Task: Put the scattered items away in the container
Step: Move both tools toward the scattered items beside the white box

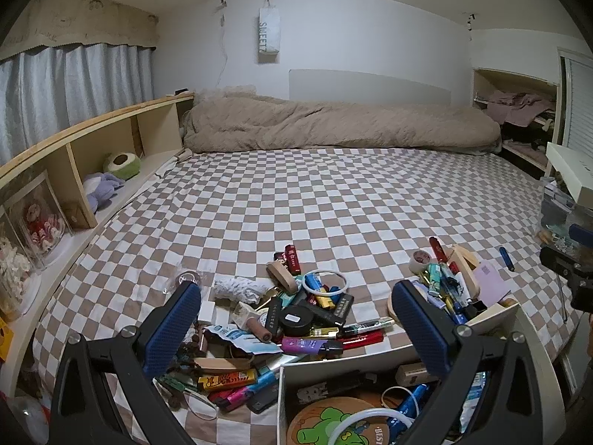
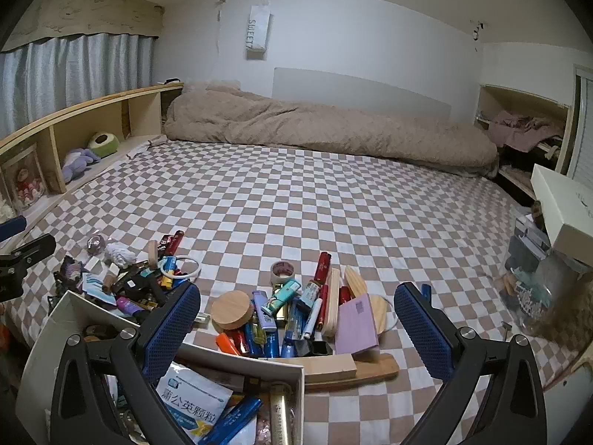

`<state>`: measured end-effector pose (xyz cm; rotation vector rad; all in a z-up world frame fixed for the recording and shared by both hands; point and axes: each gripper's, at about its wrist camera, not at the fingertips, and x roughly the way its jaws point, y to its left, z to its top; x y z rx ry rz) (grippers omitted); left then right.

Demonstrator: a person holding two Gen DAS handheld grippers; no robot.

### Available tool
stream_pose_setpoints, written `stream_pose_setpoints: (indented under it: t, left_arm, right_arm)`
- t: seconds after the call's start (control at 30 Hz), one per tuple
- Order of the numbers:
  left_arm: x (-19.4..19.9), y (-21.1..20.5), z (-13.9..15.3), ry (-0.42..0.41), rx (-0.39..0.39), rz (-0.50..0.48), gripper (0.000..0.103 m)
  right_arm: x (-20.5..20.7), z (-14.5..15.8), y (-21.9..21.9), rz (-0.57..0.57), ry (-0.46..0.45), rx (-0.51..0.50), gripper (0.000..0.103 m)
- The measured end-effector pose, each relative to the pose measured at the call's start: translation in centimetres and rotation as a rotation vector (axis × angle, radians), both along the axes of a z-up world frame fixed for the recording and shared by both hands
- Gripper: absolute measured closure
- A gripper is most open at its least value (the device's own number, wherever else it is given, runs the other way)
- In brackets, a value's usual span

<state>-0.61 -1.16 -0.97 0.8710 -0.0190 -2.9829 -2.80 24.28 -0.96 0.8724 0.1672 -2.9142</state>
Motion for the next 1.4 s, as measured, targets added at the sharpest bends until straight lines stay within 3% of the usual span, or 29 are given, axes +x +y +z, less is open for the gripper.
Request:
stream_pose_setpoints:
  t: [0.33,0.73,1.2,1.4]
  left_arm:
    - [-1.6,-3.2,-1.0,-0.042,0.06,0.077,0.0]
    - [-2.1,-9.6,-1.6,-0.076,0.104,0.249,0.0]
    - [-4.5,-13.5,-5.7,-0.241,0.206,0.249,0.0]
    - [-5.6,-14.6,-8.4,-0.347,0.169,0.259,0.005]
  right_arm:
    - [-1.1,-0.9,1.4,-0.047,-0.027,-0.004,0.0]
    - [-2.2,-1.7,4.4,-0.117,-0.054,-0.064,0.0]
    - [-3.9,-3.7,6.4,-0.105,-0.135,-0.16,0.0]
    - [-3.6,-3.7,7.3,-0.105,-0.062,-0.228,0.0]
